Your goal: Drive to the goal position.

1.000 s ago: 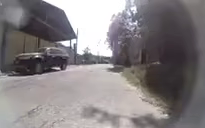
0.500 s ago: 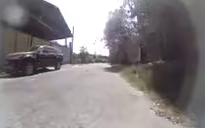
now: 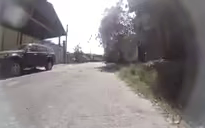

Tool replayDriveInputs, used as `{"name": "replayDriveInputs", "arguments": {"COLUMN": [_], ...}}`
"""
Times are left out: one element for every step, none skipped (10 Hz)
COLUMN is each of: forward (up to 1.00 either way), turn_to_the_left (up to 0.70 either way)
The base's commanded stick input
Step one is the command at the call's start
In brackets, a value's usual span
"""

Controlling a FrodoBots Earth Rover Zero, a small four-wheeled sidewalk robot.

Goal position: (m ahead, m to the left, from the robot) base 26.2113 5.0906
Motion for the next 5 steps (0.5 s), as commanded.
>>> {"name": "replayDriveInputs", "arguments": {"forward": [1.00, 1.00, 1.00, 1.00, 1.00], "turn_to_the_left": [0.00, 0.00, 0.00, 0.00, 0.00]}}
